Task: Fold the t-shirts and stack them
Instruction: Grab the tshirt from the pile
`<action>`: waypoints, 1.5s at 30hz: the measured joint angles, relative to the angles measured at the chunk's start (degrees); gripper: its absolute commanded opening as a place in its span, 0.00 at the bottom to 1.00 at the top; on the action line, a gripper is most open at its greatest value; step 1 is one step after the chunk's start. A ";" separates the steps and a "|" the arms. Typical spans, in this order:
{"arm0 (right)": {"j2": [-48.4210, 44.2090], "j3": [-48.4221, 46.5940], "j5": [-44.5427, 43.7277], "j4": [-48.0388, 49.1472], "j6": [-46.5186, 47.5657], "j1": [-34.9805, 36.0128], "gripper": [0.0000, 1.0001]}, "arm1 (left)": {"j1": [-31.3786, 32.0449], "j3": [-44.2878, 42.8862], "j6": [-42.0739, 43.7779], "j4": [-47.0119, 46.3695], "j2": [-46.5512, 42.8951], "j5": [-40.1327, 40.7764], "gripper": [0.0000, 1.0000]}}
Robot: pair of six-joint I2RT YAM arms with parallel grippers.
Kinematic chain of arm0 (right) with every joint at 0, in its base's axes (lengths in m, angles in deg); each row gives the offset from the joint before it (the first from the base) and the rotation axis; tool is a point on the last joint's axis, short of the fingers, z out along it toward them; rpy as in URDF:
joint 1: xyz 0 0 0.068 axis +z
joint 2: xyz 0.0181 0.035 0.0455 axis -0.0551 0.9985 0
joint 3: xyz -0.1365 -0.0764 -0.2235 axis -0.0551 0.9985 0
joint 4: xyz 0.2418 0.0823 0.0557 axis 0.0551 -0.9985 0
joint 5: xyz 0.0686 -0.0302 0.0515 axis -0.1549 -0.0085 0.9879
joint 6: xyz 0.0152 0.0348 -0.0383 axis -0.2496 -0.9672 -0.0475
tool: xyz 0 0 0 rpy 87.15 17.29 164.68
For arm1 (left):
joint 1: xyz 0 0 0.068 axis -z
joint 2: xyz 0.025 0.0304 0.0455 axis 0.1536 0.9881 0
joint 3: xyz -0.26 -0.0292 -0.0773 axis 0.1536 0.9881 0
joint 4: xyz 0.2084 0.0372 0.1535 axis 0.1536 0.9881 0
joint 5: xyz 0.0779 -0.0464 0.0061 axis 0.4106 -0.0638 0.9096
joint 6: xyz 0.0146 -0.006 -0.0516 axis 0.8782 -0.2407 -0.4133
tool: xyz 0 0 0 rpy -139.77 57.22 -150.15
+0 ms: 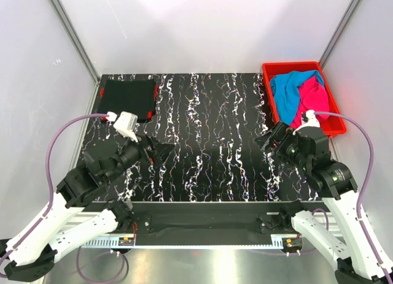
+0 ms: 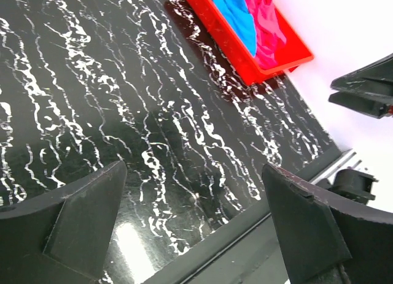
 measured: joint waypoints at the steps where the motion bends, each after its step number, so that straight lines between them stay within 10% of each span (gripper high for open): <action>1: 0.11 0.04 0.00 0.15 -0.17 0.00 1.00 | 0.00 0.00 0.39 0.26 0.04 0.31 0.99; 11: 3.91 5.09 -1.49 13.42 0.44 0.00 1.00 | 0.00 0.15 4.55 5.79 0.83 7.32 0.99; 16: 21.31 -7.21 -8.63 17.55 8.41 -2.05 0.98 | 0.00 1.07 6.01 6.97 0.63 8.72 0.99; 29: 72.96 -48.19 -9.11 14.95 16.28 -26.47 0.58 | 0.00 3.72 6.58 8.37 -8.17 9.01 0.99; 41: 88.28 -54.27 -9.97 10.67 24.81 -26.58 0.51 | 0.00 3.72 7.76 10.51 -9.46 10.91 0.99; 45: 90.58 -55.95 -10.47 10.91 27.52 -26.58 0.26 | 0.00 3.52 8.00 11.06 -10.29 11.69 0.99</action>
